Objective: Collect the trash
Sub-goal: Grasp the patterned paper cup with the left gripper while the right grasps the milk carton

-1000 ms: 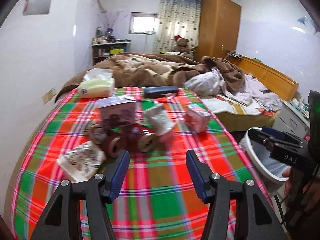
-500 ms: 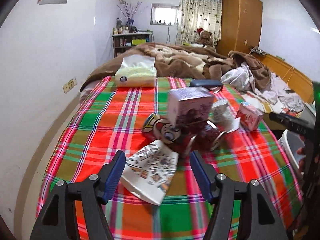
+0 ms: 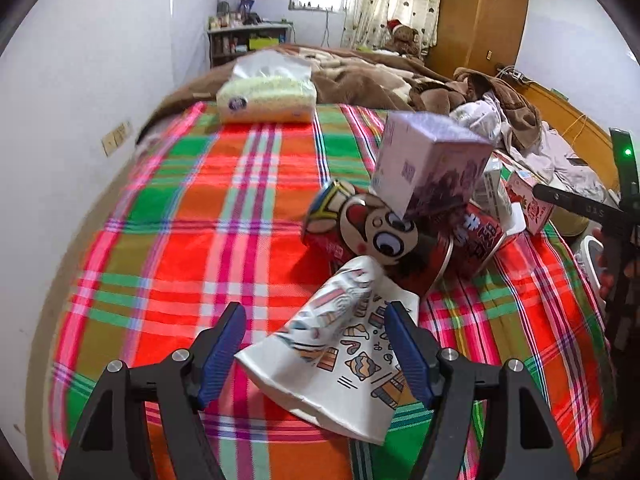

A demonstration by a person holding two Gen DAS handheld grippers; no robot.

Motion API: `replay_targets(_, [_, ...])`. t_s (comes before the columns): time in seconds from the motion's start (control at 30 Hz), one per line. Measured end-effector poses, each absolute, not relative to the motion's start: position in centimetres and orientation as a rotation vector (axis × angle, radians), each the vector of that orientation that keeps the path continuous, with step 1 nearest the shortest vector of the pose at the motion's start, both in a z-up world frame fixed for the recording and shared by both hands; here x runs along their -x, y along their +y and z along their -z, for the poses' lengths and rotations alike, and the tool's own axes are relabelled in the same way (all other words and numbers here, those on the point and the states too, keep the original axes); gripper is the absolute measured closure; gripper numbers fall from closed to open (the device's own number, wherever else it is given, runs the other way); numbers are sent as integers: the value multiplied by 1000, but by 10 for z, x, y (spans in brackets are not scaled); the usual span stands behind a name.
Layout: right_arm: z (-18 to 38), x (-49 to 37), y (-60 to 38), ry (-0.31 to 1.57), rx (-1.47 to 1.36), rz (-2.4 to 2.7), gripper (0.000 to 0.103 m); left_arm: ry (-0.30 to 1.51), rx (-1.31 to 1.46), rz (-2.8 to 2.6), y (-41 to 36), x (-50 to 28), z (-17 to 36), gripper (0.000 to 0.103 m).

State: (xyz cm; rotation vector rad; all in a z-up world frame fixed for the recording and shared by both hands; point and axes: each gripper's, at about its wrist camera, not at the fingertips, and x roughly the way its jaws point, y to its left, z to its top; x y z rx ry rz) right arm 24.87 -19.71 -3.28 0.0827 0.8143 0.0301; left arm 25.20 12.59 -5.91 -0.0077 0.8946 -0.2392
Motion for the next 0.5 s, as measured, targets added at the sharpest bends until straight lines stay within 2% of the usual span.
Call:
replay_targets(0.27, [39,-253,-193,843,-72,-49,31,915,29,272,119,-253,67,34])
replay_targets(0.33, [40,-254,-194,844,-79,-54,31,913,40,282,116,-253,66,45])
replay_targets(0.4, [41,-255,-194,847,-76,-56,42,907,46,300,111,-251,65,57])
replay_targets(0.47, [44,-258,-194,858,-73,-53,49,910,47,303,108,-252,65,61])
replay_targets(0.5, [44,-258,-195,862,-79,-56,51,909,51,304,106,-252,65,68])
